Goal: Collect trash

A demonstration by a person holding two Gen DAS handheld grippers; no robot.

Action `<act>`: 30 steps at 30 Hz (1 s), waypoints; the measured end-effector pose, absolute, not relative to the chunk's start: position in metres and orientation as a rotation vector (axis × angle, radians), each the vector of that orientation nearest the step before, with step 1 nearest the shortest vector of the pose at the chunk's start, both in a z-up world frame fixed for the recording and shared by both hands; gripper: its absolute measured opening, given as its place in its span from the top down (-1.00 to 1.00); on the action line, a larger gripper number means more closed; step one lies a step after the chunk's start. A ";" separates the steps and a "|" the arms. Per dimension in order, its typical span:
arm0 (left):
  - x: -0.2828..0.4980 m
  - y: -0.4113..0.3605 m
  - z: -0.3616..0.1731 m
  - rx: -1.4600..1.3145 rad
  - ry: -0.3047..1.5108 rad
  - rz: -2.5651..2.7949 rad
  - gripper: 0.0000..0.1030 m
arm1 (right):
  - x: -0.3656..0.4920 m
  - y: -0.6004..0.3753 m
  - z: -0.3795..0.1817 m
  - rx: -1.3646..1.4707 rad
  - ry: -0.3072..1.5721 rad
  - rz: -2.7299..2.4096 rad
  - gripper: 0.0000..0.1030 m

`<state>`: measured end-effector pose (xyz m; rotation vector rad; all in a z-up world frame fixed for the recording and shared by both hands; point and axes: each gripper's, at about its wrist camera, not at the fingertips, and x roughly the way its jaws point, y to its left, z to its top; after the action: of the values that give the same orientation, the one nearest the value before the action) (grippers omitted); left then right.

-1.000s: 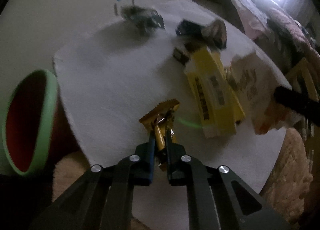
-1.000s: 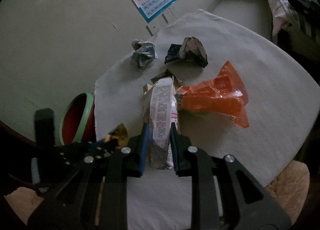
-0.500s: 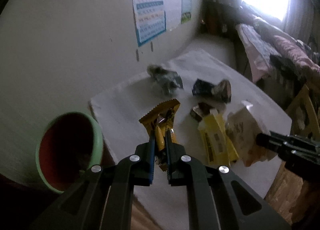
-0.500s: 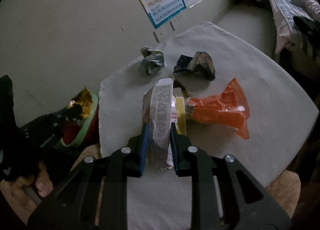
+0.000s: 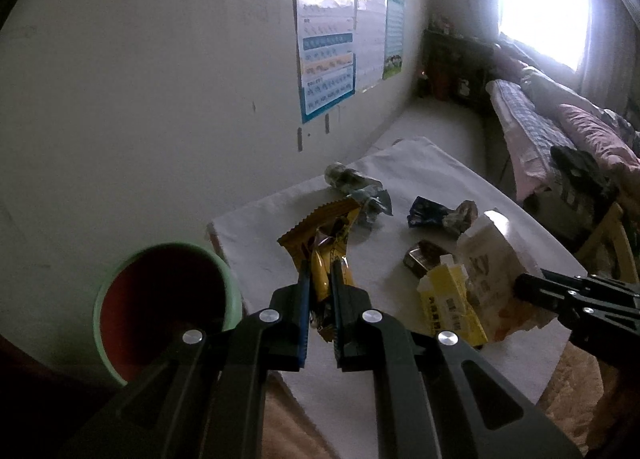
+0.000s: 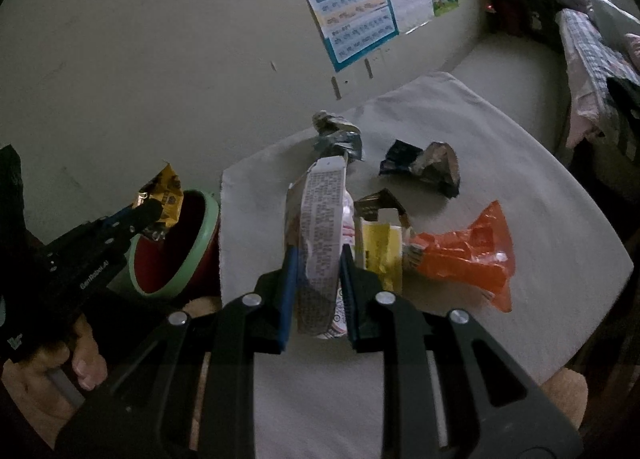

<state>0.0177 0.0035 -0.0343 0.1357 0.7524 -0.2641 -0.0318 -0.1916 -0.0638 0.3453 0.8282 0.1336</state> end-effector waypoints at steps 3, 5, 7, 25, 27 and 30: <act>0.017 0.006 -0.034 0.132 0.745 -0.263 0.87 | -0.028 -0.184 -0.062 0.330 0.832 0.141 0.59; 0.017 0.009 -0.033 0.129 0.736 -0.259 0.87 | -0.026 -0.179 -0.061 0.319 0.834 0.146 0.58; 0.018 0.012 -0.032 0.120 0.732 -0.256 0.87 | -0.024 -0.175 -0.059 0.311 0.835 0.151 0.58; 0.022 0.055 -0.043 0.039 0.755 -0.190 0.87 | 0.000 -0.132 -0.082 0.189 0.993 0.201 0.55; 0.022 0.060 -0.044 0.030 0.756 -0.183 0.87 | 0.001 -0.131 -0.100 0.191 1.042 0.198 0.42; 0.022 0.062 -0.044 0.026 0.757 -0.181 0.87 | 0.005 -0.123 -0.125 0.169 1.116 0.215 0.23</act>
<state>0.0220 0.0619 -0.0443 0.0257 0.7569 -0.1808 0.0047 -0.1227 -0.1248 0.1688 1.1157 0.2155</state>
